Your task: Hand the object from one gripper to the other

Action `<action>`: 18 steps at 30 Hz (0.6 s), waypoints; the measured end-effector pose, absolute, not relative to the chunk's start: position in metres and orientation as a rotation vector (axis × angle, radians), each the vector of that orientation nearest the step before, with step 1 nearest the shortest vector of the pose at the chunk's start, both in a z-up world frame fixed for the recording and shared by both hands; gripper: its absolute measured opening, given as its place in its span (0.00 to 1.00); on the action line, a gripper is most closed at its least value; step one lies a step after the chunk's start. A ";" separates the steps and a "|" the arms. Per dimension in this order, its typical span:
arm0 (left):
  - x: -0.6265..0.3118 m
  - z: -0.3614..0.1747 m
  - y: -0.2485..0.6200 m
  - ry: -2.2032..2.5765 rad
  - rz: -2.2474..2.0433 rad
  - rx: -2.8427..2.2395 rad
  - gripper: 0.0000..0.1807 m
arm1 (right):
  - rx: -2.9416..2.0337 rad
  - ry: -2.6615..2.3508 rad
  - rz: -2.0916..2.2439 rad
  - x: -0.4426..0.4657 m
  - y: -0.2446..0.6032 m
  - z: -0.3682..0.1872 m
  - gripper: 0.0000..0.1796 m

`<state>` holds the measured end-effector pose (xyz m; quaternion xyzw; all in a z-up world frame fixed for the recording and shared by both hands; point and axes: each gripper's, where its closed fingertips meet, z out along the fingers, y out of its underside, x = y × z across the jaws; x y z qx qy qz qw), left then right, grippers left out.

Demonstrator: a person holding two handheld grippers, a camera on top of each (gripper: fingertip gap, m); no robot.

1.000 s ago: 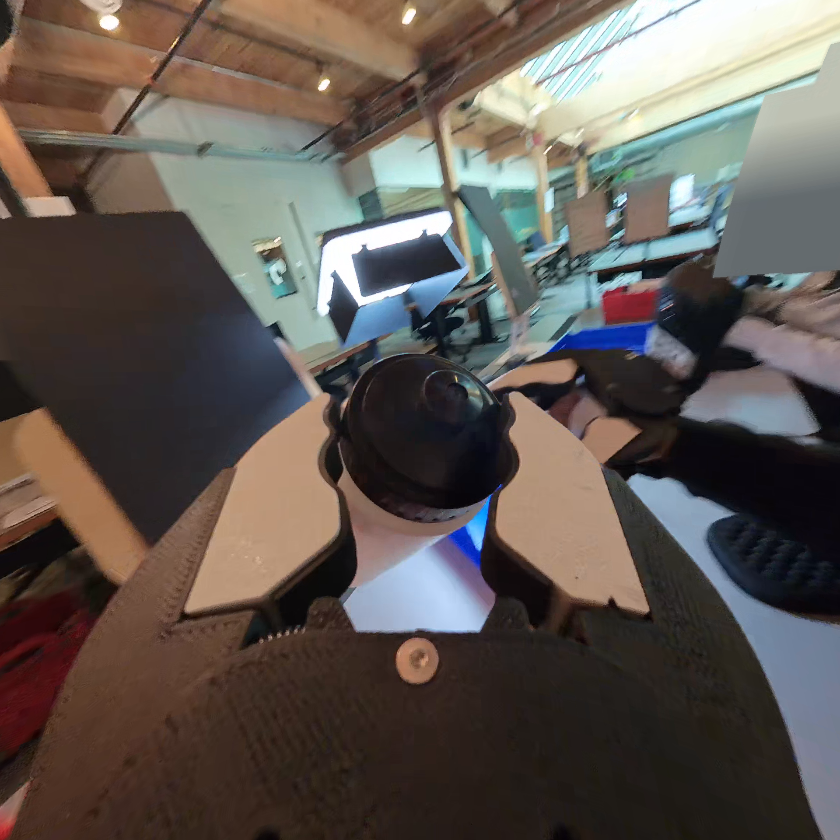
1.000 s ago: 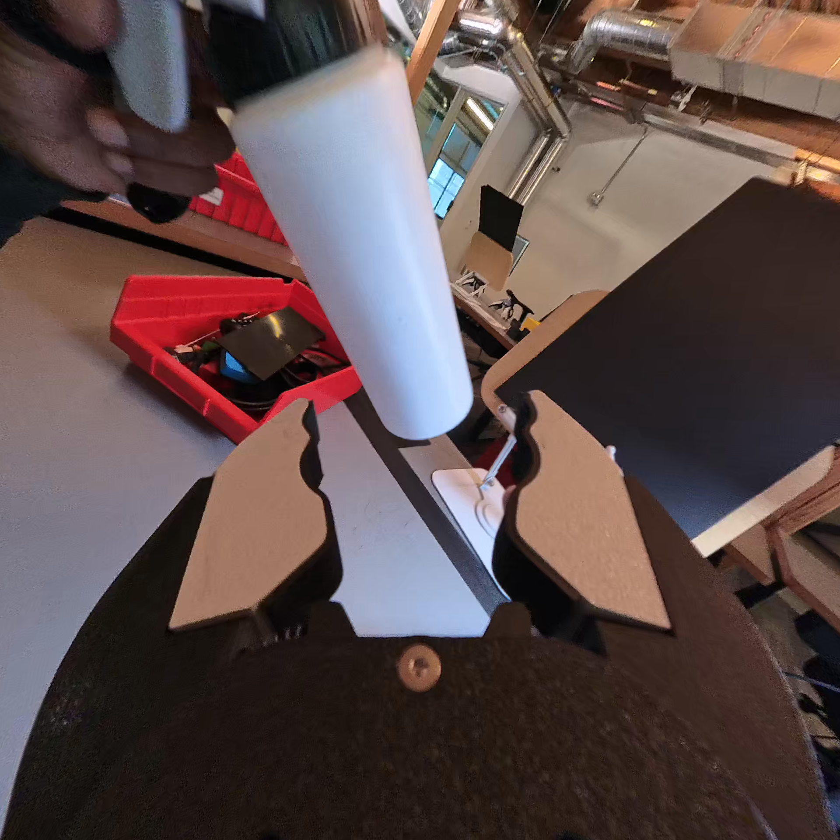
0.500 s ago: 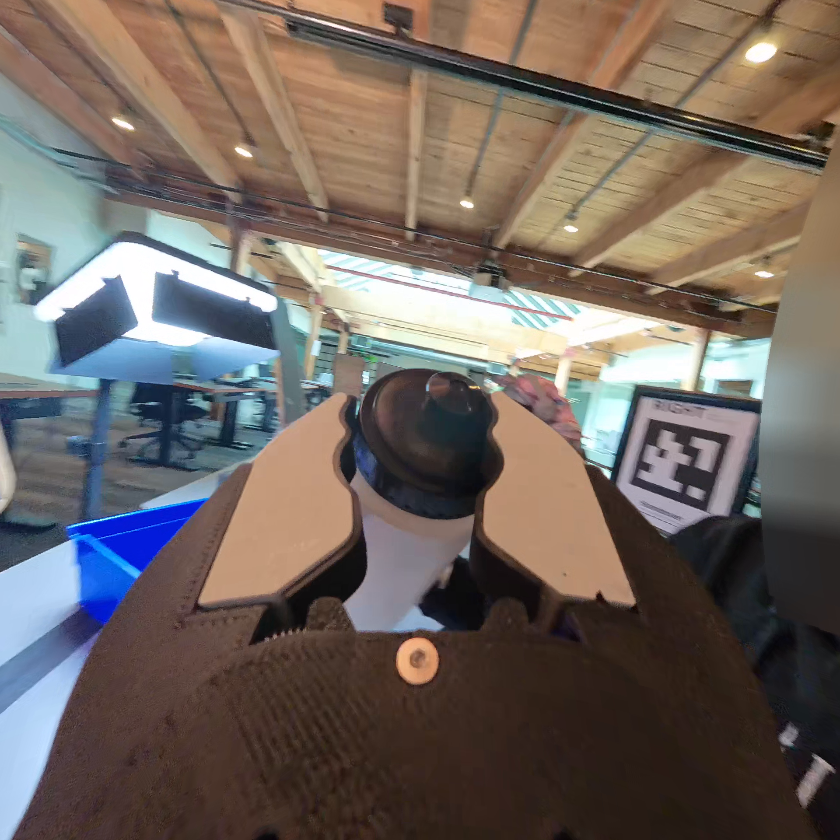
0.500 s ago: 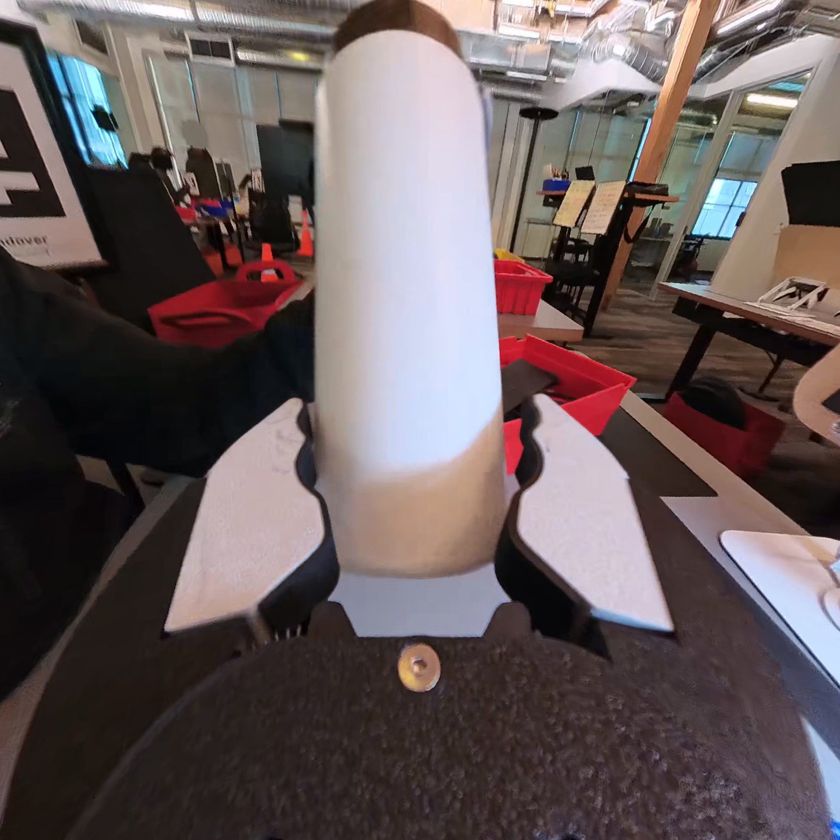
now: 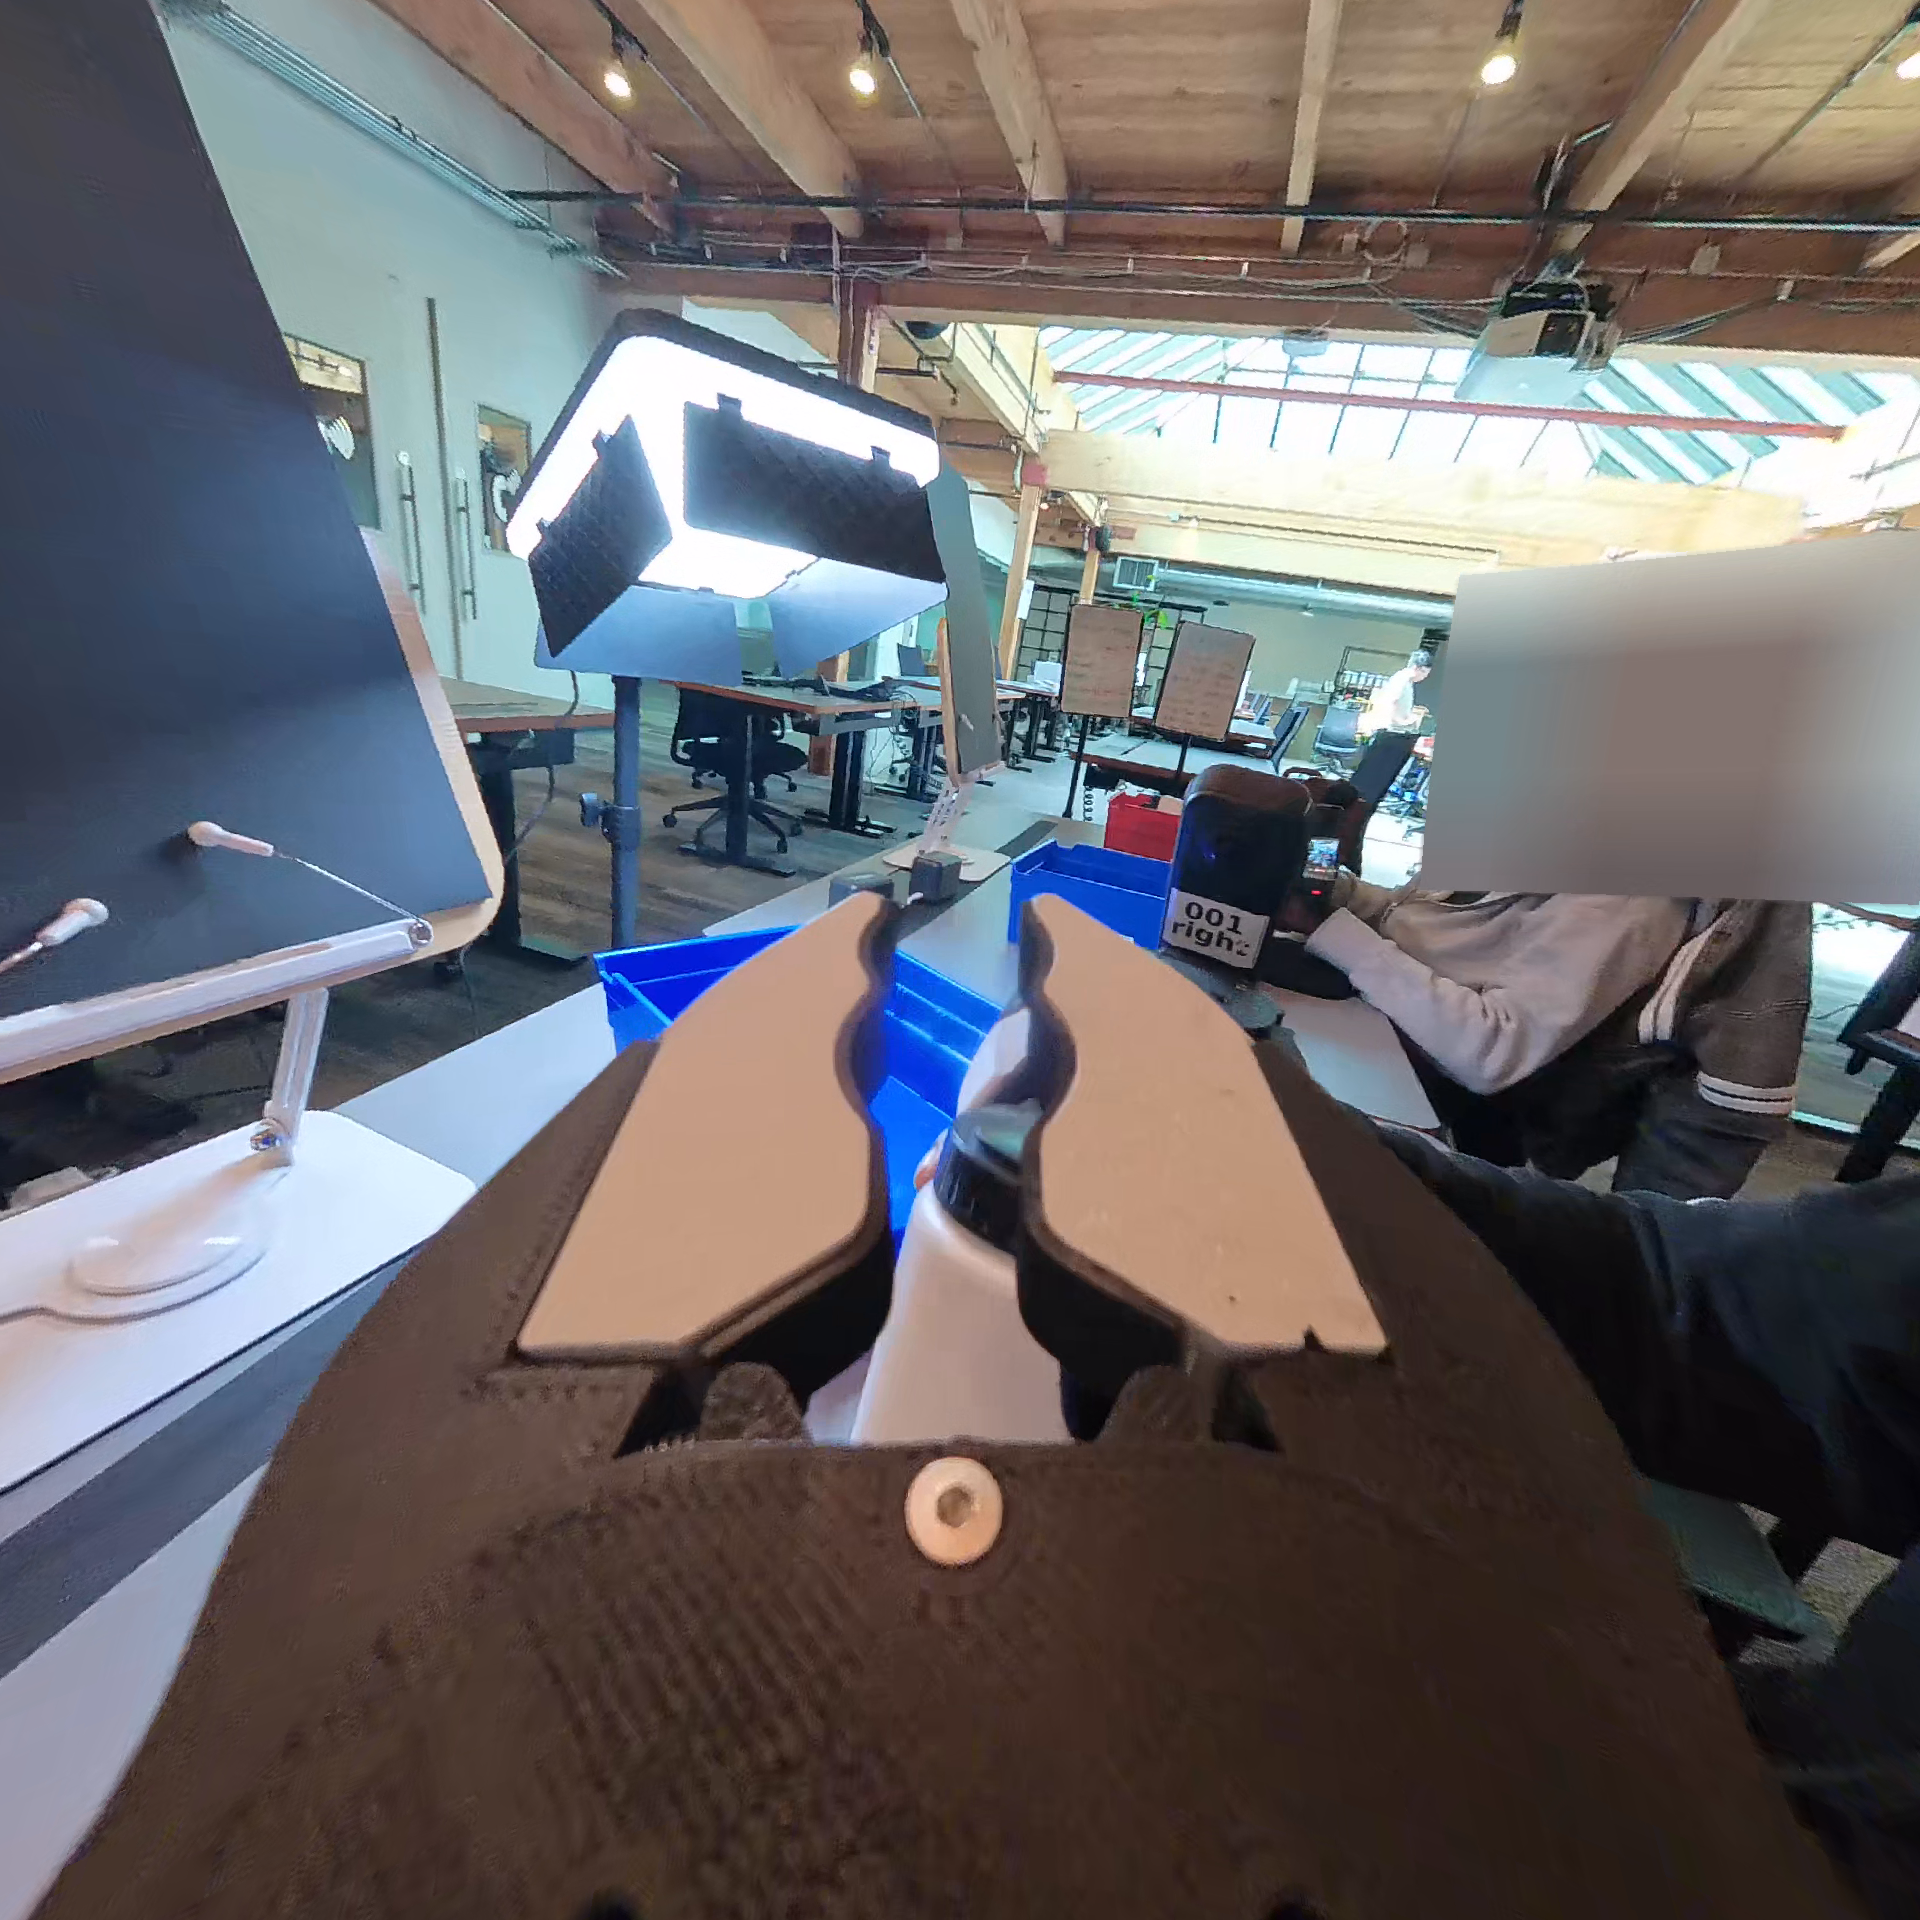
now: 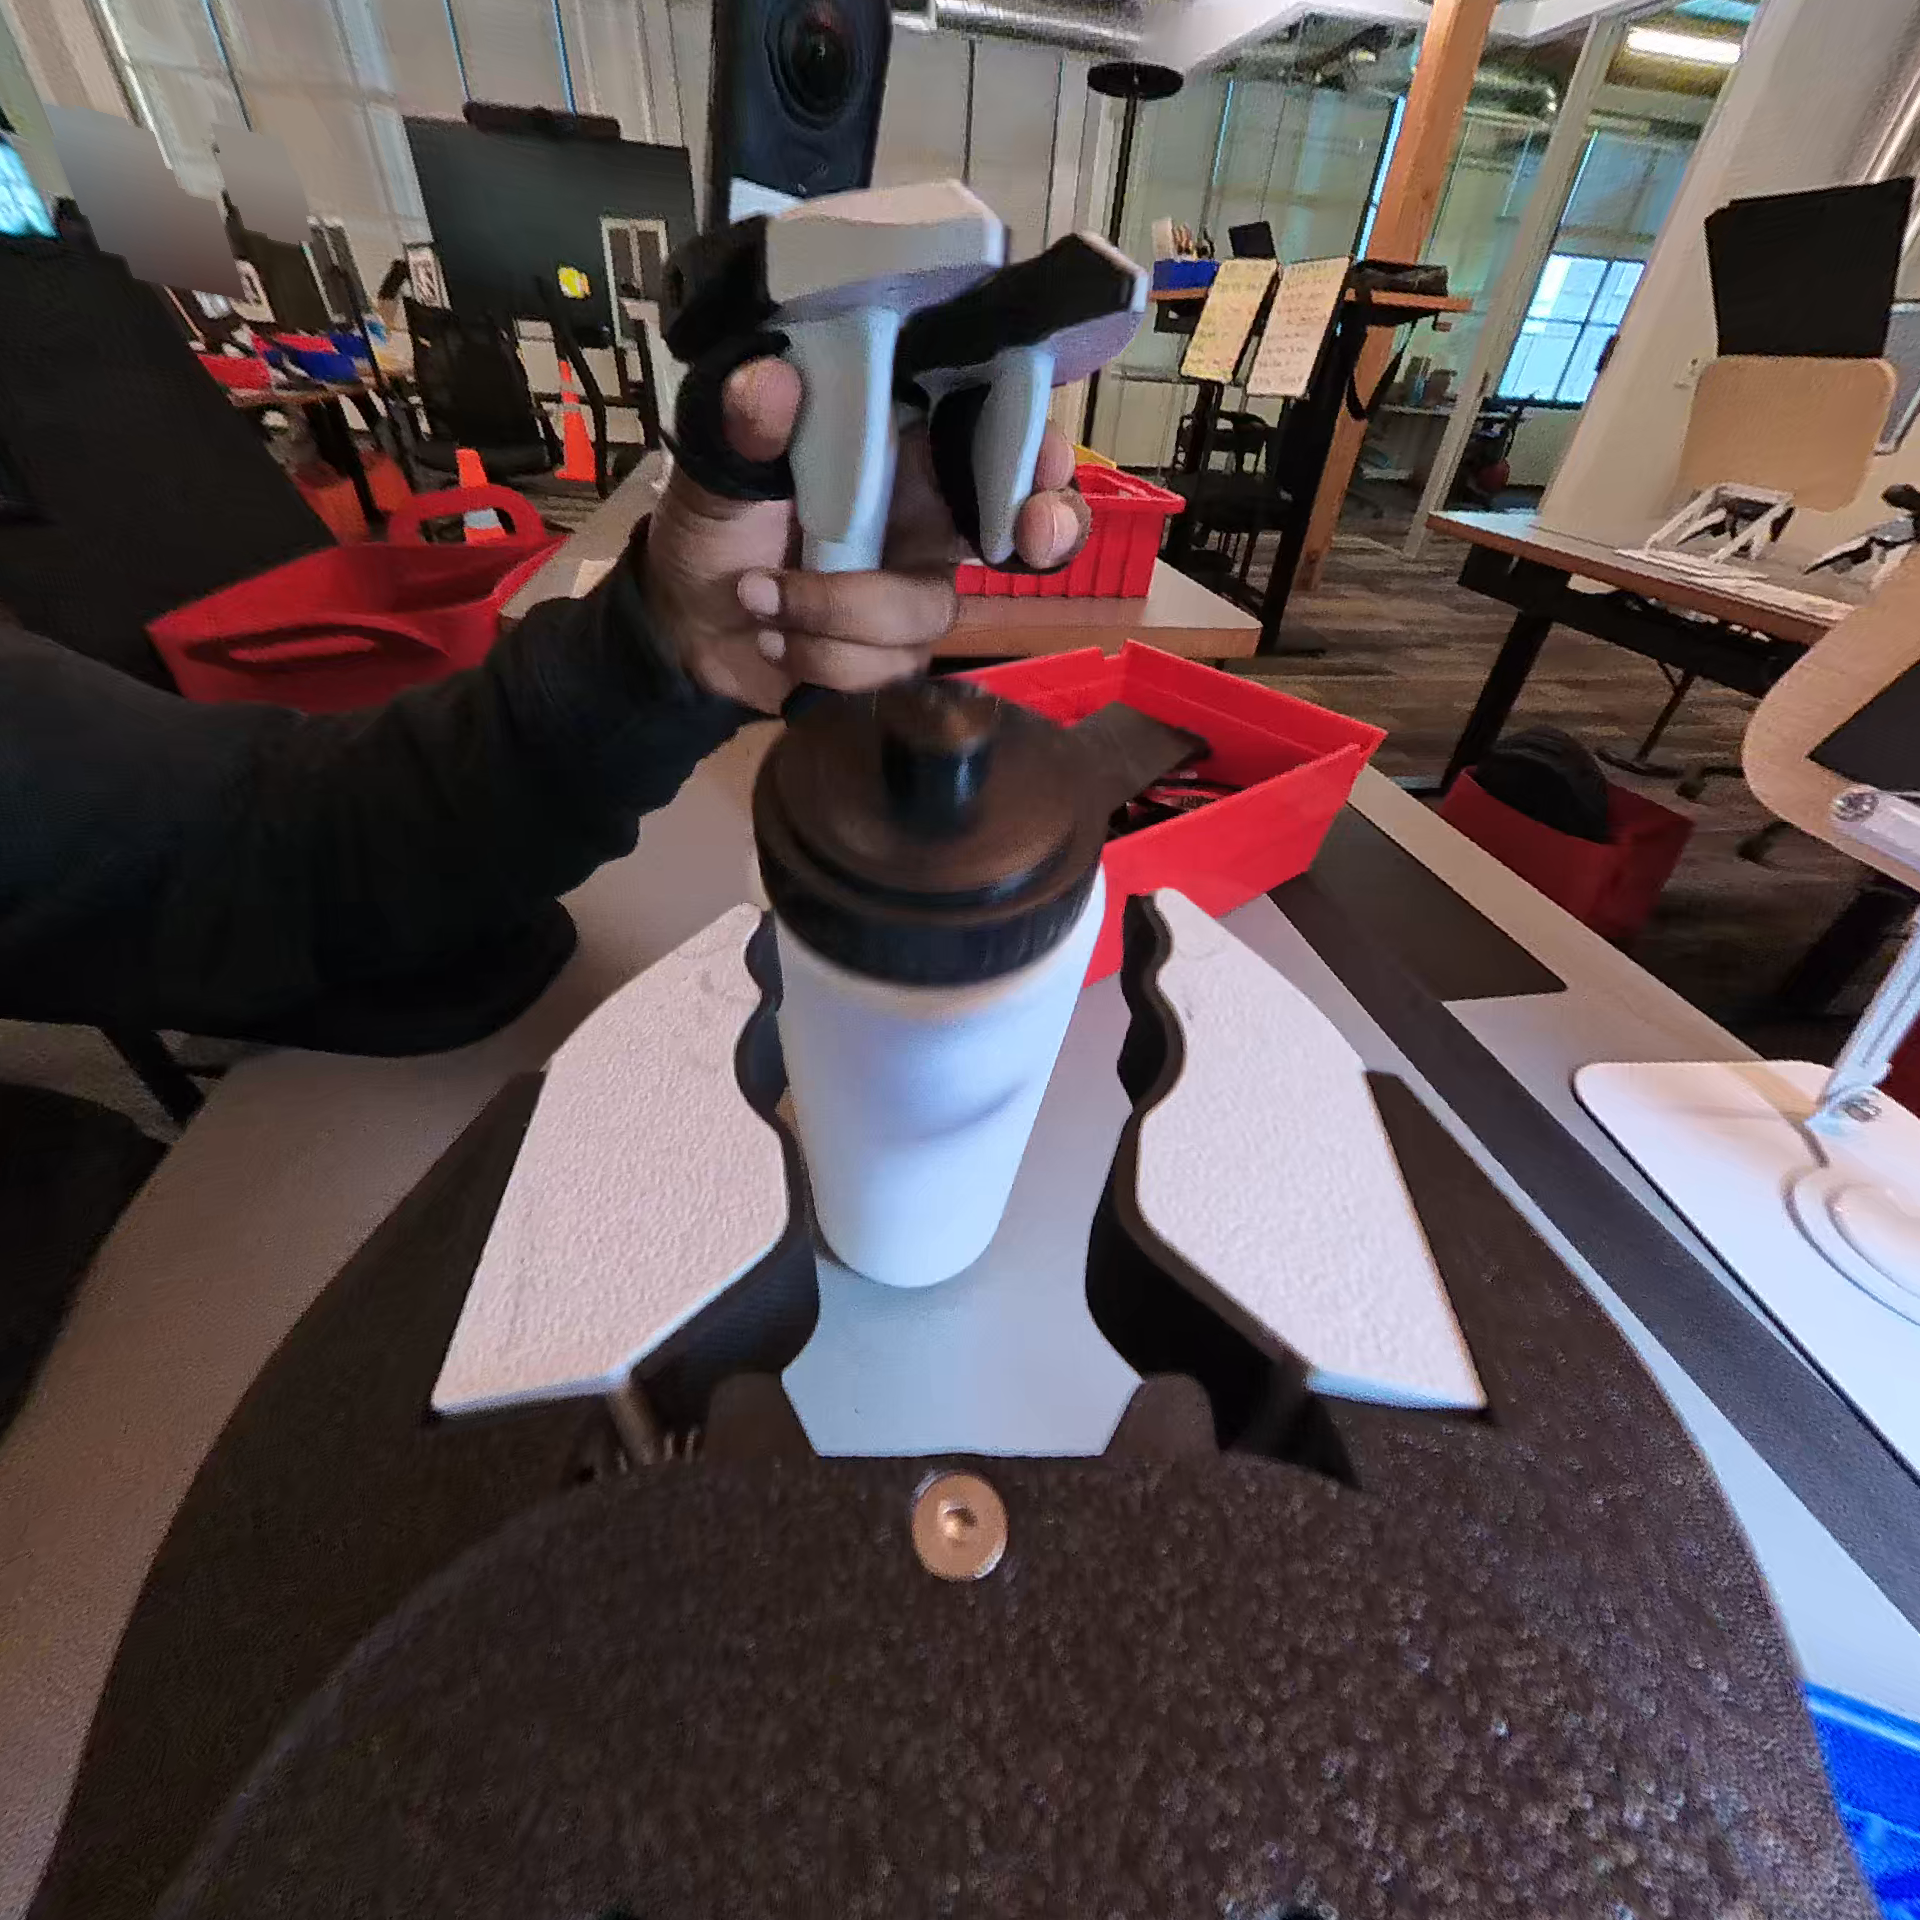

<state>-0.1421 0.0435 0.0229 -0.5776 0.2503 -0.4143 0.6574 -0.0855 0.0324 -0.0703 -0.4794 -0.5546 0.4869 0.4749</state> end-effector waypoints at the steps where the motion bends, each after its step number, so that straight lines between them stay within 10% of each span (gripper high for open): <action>1: -0.142 0.020 0.044 0.572 -0.953 -1.318 0.15 | -1.180 -1.364 1.168 -0.086 0.034 -0.073 0.35; 18: -0.168 -0.025 0.022 0.935 -0.781 -1.545 0.37 | -1.225 -1.393 1.117 -0.092 0.033 -0.088 0.37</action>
